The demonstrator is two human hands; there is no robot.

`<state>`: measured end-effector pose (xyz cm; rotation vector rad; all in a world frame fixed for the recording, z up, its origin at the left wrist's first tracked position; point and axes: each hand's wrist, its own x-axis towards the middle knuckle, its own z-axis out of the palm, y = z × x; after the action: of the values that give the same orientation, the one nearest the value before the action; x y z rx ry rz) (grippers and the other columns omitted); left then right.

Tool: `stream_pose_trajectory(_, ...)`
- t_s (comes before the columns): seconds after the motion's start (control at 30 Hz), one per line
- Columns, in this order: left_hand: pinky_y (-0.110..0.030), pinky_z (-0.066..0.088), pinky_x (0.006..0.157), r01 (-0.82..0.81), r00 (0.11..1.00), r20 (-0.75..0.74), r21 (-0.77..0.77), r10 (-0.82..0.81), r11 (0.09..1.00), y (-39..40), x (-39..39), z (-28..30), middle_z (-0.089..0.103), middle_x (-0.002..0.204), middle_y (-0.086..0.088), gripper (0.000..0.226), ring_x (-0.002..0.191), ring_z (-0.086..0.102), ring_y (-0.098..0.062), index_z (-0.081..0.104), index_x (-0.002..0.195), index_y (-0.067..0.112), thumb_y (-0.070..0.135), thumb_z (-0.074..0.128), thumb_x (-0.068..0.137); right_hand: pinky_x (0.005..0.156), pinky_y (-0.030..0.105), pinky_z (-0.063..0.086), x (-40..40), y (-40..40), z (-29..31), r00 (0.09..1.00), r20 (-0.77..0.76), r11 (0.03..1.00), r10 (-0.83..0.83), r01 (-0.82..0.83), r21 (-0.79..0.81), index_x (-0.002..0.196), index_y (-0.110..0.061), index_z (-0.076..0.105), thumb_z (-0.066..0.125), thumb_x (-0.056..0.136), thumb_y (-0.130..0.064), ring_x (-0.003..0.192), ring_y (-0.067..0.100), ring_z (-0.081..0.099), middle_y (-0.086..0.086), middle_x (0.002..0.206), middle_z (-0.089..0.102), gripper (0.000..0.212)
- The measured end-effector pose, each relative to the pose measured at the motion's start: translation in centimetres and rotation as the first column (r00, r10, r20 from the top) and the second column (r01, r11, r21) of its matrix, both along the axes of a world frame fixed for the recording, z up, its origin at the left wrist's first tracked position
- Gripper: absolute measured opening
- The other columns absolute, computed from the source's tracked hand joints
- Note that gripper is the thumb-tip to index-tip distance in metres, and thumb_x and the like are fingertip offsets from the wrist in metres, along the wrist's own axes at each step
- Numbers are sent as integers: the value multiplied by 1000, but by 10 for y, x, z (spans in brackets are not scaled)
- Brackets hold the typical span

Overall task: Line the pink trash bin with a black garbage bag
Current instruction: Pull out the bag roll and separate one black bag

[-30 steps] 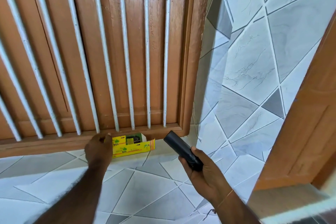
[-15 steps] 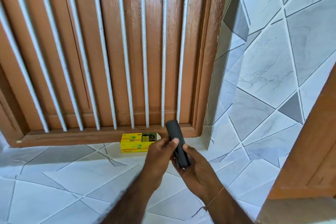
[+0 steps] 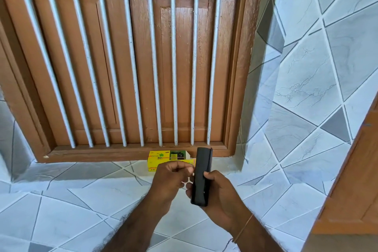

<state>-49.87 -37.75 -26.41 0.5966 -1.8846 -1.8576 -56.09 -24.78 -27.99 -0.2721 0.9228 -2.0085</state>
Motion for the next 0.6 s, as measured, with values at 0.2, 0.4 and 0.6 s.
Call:
stream_pose_trajectory(0.2,-32,53,65,-67,998,-12,-99,66,993,1,2,4,66,66,2,15,68,58,-16,71,77,17,13,64,89,73,40,57,3,-6,-1,1000,10,999,-25,25,32,121,1,57,56,85,-15,77,31,61,18,88,58,39)
stream_pose_trajectory(0.4,-33,60,81,-13,1000,15,-312,19,950,20,-1,2,71,97,8,14,92,67,-11,70,103,25,30,63,91,69,28,57,0,-12,-1,892,-422,931,-159,278,237,113,-8,64,62,92,-17,83,24,70,15,98,71,23)
stream_pose_trajectory(0.6,-20,53,67,-139,988,23,-336,156,932,27,-7,0,74,91,6,28,83,68,-10,72,107,22,34,74,82,54,16,53,6,-24,-3,588,-809,779,-19,516,357,118,-27,50,61,92,-20,69,14,64,-7,85,66,29)
